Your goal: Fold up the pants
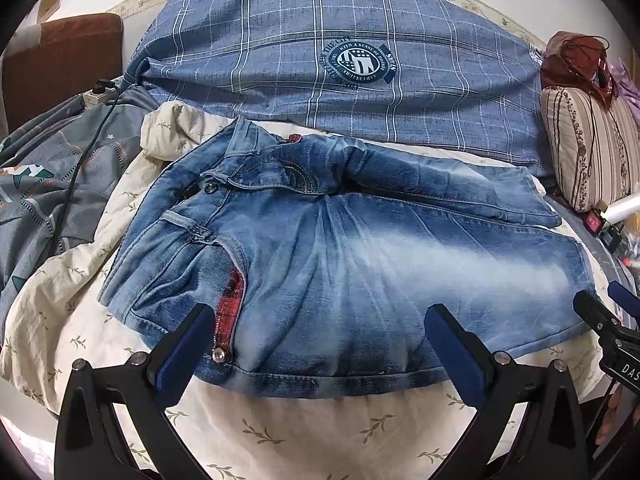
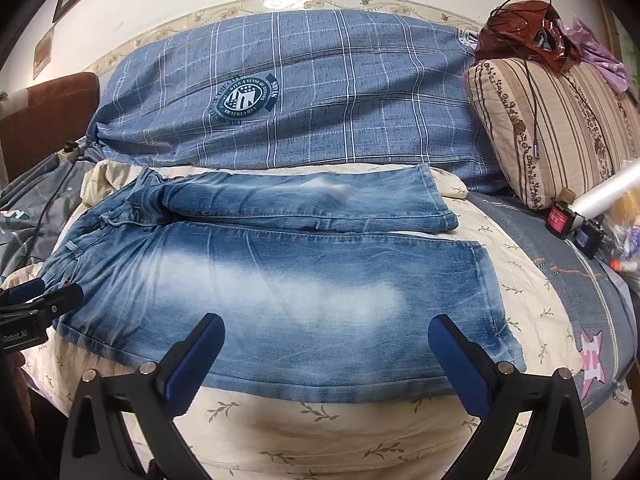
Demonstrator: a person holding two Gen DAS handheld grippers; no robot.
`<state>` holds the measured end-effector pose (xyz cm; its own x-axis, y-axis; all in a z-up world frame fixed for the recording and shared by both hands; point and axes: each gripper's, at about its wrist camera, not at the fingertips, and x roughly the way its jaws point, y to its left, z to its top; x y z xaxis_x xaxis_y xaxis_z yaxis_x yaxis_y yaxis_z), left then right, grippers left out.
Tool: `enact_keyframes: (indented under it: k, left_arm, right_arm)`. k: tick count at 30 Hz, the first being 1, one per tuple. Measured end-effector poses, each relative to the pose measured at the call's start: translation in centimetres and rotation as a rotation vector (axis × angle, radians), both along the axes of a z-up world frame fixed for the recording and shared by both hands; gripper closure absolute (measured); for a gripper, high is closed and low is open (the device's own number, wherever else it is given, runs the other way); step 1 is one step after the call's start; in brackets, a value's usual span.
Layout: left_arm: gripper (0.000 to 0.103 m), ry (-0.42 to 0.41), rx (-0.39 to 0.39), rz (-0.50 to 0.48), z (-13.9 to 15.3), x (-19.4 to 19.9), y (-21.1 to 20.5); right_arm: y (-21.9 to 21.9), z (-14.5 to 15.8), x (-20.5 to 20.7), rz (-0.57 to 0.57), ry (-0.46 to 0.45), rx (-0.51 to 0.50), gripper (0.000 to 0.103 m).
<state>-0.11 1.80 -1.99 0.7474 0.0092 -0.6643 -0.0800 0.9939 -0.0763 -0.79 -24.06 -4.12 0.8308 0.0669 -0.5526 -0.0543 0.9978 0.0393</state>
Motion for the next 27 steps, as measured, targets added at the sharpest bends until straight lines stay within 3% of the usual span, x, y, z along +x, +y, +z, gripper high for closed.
enact_keyframes:
  k: [27]
  left_arm:
    - [0.0,-0.001,-0.018,0.008,-0.25,-0.14,0.57]
  right_arm:
    - [0.14,-0.04,0.07,0.001,0.006,-0.004,0.0]
